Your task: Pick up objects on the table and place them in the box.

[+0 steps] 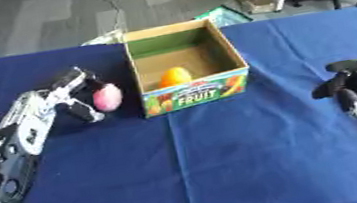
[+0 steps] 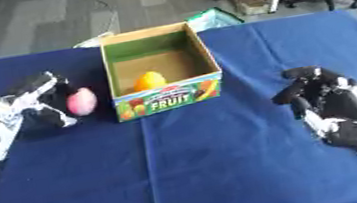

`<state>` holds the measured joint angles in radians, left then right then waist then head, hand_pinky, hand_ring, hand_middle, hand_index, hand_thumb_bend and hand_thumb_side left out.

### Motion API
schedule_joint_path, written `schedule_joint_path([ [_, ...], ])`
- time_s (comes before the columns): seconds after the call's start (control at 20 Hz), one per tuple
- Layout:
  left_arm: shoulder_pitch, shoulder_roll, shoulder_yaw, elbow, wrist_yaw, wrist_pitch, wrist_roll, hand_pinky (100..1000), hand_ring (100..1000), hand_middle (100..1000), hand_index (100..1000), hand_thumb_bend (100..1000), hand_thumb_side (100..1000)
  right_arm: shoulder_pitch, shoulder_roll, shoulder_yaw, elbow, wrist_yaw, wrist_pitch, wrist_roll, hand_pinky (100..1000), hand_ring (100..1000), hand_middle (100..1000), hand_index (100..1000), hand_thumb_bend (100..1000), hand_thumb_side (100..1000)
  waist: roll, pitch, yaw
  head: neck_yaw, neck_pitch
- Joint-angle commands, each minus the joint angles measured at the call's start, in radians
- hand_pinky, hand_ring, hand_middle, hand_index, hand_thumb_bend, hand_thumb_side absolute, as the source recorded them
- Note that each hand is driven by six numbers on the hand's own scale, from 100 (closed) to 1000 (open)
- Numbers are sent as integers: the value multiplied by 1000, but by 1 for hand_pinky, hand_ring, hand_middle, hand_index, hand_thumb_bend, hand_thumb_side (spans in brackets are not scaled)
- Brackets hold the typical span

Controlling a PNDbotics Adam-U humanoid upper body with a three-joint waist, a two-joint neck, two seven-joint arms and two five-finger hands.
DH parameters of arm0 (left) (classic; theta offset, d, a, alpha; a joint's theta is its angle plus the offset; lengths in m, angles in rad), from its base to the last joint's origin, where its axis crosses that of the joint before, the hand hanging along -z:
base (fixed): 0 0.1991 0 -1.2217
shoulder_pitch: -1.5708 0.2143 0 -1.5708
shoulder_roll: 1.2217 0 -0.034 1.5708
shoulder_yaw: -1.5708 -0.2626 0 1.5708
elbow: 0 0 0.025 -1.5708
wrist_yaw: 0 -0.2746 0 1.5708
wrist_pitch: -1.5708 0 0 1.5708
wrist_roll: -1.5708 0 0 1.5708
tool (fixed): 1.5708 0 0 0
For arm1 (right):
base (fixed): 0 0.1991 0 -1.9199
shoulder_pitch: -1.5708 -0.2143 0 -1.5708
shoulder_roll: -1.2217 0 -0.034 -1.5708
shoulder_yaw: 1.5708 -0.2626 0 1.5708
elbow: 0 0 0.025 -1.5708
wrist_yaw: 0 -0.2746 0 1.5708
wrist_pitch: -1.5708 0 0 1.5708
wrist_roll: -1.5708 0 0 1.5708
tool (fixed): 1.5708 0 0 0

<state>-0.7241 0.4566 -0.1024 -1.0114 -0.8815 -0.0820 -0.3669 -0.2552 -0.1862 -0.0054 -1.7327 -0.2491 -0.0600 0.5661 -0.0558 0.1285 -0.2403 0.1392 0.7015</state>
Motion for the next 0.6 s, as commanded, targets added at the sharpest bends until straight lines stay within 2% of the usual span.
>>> schedule_joint_path([
  [0.05, -23, 3, -7, 10, -20, -5, 19, 602, 597, 493, 633, 540, 187, -12, -15, -4, -8, 0, -2, 2, 759, 689, 511, 800, 100, 108, 3, -12, -4, -2, -4],
  [0.35, -31, -10, -13, 31, -43, 4, 116, 562, 544, 430, 566, 460, 176, -13, -14, -3, -8, 0, -1, 3, 759, 689, 511, 801, 100, 109, 3, -13, -6, -2, -3],
  [0.4, -32, -12, -11, 31, -43, 11, 147, 541, 520, 395, 525, 419, 165, -12, -14, -3, -7, 0, -1, 3, 759, 689, 511, 801, 100, 109, 3, -13, -6, -3, -3],
  [0.55, -34, -17, -9, 35, -37, 33, 253, 515, 494, 352, 483, 349, 152, -12, -14, -4, -7, 0, -1, 3, 759, 689, 511, 800, 100, 109, 3, -13, -6, -4, -3],
  [0.6, -35, -17, -8, 34, -30, 39, 287, 497, 477, 324, 455, 286, 146, -12, -14, -4, -7, 0, -1, 2, 759, 689, 511, 800, 100, 109, 3, -13, -7, -5, -4],
])
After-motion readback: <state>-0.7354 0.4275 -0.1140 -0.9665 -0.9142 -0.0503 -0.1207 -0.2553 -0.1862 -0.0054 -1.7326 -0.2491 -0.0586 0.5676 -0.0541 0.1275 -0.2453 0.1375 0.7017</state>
